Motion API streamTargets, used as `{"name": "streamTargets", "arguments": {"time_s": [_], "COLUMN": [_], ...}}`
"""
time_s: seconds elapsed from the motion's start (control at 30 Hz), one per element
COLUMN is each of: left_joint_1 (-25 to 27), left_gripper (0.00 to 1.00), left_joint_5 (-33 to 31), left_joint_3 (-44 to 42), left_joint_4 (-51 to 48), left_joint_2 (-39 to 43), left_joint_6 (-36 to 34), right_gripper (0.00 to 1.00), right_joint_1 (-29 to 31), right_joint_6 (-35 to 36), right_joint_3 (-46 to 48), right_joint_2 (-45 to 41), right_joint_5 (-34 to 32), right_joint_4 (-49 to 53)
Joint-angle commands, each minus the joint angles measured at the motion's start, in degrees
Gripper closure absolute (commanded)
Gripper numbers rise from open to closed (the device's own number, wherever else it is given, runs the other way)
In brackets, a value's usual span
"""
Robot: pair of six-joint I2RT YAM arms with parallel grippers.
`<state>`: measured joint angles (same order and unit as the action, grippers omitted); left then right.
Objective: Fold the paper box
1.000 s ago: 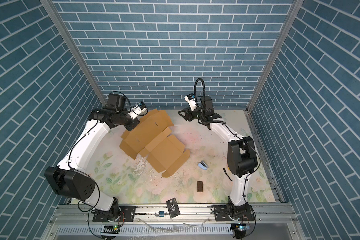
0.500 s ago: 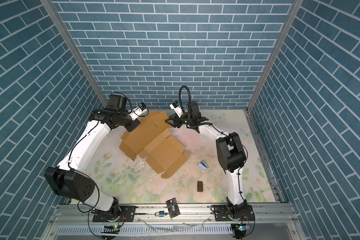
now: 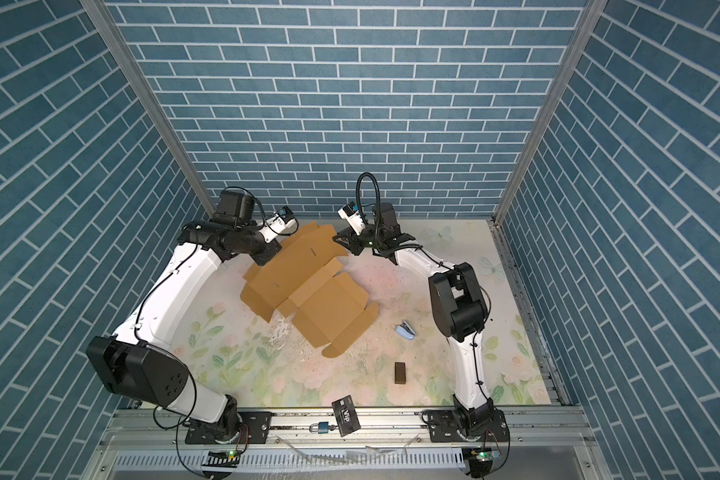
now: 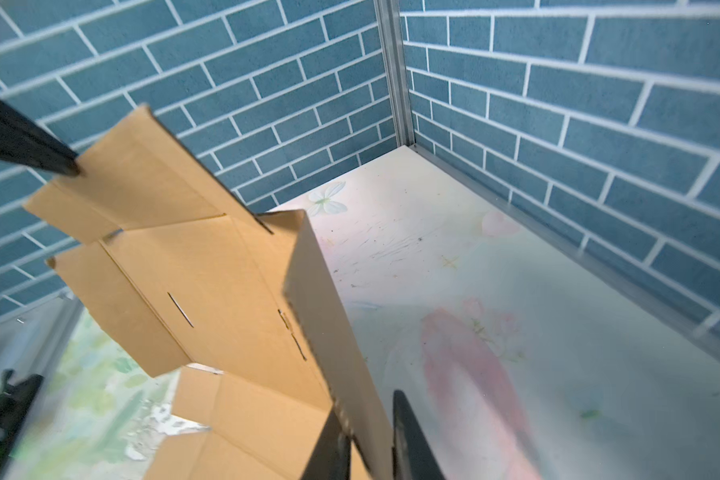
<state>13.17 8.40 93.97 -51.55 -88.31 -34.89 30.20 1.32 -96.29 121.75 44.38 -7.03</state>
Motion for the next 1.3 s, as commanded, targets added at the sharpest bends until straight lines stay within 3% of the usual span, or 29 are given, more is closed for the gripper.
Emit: {"name": "streamTargets", "arguments": {"time_s": [0.0,0.03,0.2,0.27,0.37,0.53,0.67,0.87,1.0,1.1,1.27], "left_joint_1": [0.43,0.45,0.54,0.67,1.06,1.16,1.16,1.16,1.16,1.16,1.16], "left_gripper": [1.0,1.0,0.97,0.71,0.49,0.29,0.22,0.18,0.22,0.32,0.61], "left_joint_5": [0.83,0.76,0.7,0.32,-0.57,-1.86,-3.08,-2.99,-1.81,-1.49,0.67], "left_joint_3": [-1.33,-1.58,-1.07,-0.98,0.22,-0.37,-1.81,-1.85,2.7,4.98,5.89], "left_joint_4": [0.81,0.92,0.61,0.54,-0.33,1.45,2.73,6.25,2.95,1.11,-0.98], "left_joint_2": [2.0,2.09,2.59,3.1,3.59,4.9,3.88,0.2,-4.37,-6.4,-5.96], "left_joint_6": [0.6,0.67,1.14,1.05,0.97,-0.26,-1.9,-4.3,-2.87,-1.05,0.1], "right_gripper": [0.95,1.0,1.0,1.0,1.0,1.0,1.0,1.0,1.0,1.0,1.0], "right_joint_1": [-0.06,-0.08,-0.05,-0.22,-0.49,-0.66,-0.75,-0.58,-0.42,-0.4,-0.49], "right_joint_6": [1.8,2.12,4.3,4.78,3.96,4.79,3.82,4.74,6.12,5.94,6.47], "right_joint_3": [-1.62,-1.66,-0.27,0.71,1.8,2.55,3.33,3.28,3.45,3.45,4.44], "right_joint_2": [0.71,0.55,-1.36,-2.11,-2.92,-3.37,-4.36,-5.09,-5.74,-5.87,-6.19], "right_joint_5": [0.03,-0.38,-0.13,-0.96,-1.23,-0.71,0.83,2.42,2.93,1.91,0.58], "right_joint_4": [-1.68,-1.36,-0.36,-0.53,-1.59,-2.11,-3.75,-2.74,-2.24,-1.61,-1.55]}}
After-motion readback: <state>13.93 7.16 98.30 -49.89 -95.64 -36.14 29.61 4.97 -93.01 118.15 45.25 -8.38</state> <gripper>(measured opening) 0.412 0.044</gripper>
